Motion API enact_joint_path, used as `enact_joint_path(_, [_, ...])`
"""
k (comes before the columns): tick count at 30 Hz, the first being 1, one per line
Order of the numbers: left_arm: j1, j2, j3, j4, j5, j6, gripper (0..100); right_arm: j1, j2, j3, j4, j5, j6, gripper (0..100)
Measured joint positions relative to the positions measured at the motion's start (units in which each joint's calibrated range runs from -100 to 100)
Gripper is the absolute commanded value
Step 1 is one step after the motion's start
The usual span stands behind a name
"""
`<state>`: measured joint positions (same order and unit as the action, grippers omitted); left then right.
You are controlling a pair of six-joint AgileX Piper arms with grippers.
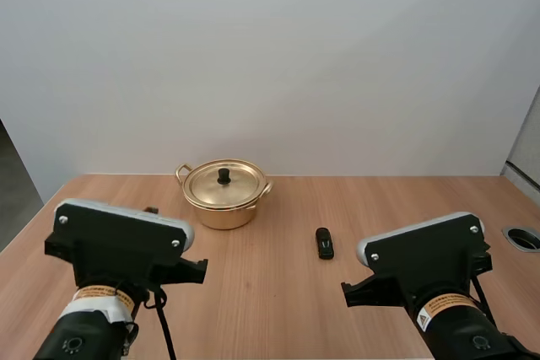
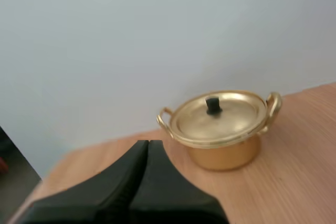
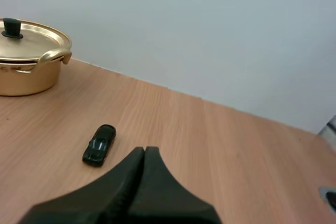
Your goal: Open the pot, put the car inside, and close it
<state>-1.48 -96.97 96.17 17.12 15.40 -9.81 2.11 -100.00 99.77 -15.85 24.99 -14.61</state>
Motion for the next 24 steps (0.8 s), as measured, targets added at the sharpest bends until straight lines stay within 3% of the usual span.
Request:
enact_joint_path(7, [0.29, 0.00, -14.19, 3.27, -0.68, 4.44, 0, 0.00, 0.00, -11.70, -11.81, -1.05, 4.76, 0])
enact_joint_path(15, [0.64, 7.36, -24.72, 9.58, -7.29, -2.13, 0, 0.00, 5.43, -27.65, -25.41, -7.17, 13.05, 0])
enact_joint_path(20, [1.48, 16.91, -32.30, 9.41, -7.85, -2.09, 0, 0.00, 14.79, -35.05, -29.09, -2.33, 10.20, 0])
enact_joint_path(24, [1.48, 24.49, -38.92, 3.49, 0.43, 2.88, 0, -1.19, 21.15, -35.79, -26.34, 7.63, 4.99, 0])
